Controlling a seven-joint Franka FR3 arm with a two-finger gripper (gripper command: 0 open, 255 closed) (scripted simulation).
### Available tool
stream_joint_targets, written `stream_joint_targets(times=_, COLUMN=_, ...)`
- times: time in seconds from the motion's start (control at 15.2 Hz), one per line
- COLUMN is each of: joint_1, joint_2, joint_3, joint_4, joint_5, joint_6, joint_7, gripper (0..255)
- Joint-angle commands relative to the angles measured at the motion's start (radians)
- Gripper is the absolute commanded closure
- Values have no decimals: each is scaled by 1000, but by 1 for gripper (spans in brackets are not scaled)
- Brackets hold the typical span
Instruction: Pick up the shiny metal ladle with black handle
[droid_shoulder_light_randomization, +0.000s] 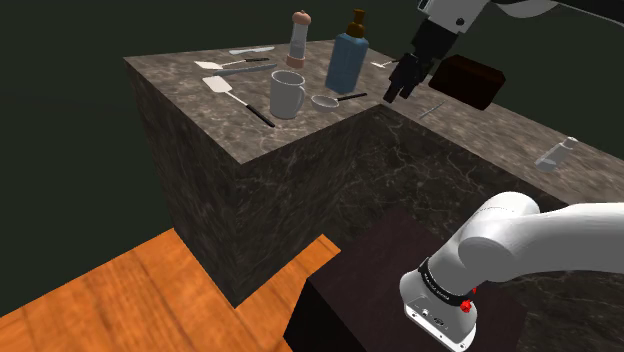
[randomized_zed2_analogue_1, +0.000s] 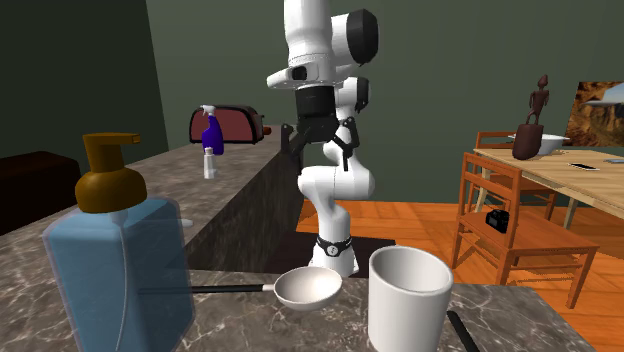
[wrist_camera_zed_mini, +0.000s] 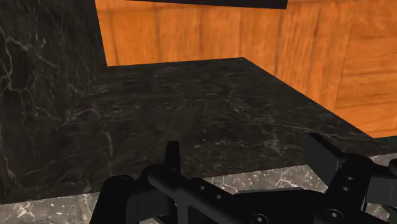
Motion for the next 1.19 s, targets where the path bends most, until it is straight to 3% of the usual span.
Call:
stream_joint_targets(times=0.0, joint_1=0, joint_2=0, joint_3=0, joint_4=0, joint_5=0, joint_6=0, joint_7=0, gripper=0)
stream_joint_targets(times=0.53, joint_1=-160, joint_2=250, joint_3=180, joint_4=85, joint_5=20, joint_6=211, joint_7=582, gripper=0)
stream_joint_targets(times=1.12, joint_1=-328, joint_2=548, joint_3=285, joint_4=272, joint_5=-94, joint_6=314, joint_7=1233, gripper=0)
